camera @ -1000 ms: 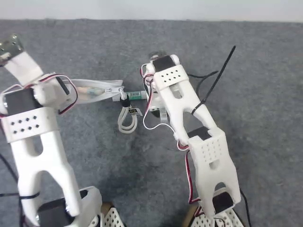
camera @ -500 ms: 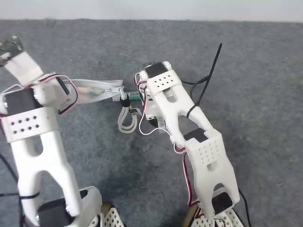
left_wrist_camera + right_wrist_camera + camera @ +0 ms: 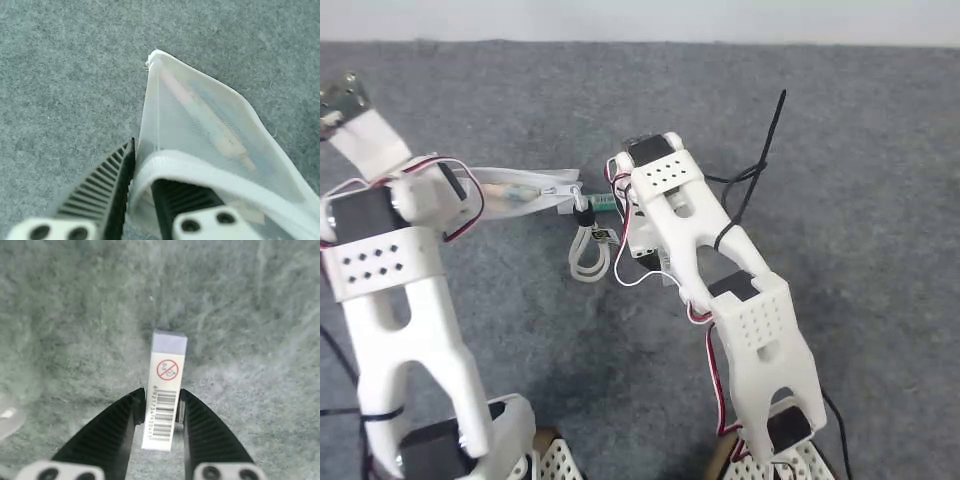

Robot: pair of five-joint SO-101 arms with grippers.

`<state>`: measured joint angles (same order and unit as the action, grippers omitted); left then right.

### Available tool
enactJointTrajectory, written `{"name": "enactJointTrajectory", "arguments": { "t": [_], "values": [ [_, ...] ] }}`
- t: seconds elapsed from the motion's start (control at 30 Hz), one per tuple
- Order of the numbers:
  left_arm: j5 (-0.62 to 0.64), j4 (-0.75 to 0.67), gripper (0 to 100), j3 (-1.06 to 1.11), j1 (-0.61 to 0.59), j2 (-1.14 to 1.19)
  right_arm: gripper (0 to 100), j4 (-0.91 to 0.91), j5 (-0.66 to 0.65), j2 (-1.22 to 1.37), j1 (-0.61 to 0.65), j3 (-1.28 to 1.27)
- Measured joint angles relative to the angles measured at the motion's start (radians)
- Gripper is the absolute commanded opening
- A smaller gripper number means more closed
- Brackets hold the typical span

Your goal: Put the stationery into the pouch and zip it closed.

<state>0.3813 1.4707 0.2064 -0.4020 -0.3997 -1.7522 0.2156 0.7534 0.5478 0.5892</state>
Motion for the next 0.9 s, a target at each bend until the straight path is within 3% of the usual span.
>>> {"name": "enactJointTrajectory", "arguments": {
  "t": [0.17, 0.9],
  "values": [
    [0.0, 0.0, 1, 0.0, 0.0, 0.0, 20.5, -0.002, 0.0, 0.0, 0.0, 0.0],
    [0.0, 0.0, 1, 0.0, -0.041, 0.0, 20.6, 0.069, 0.0, 0.015, 0.0, 0.0]
  ]
}}
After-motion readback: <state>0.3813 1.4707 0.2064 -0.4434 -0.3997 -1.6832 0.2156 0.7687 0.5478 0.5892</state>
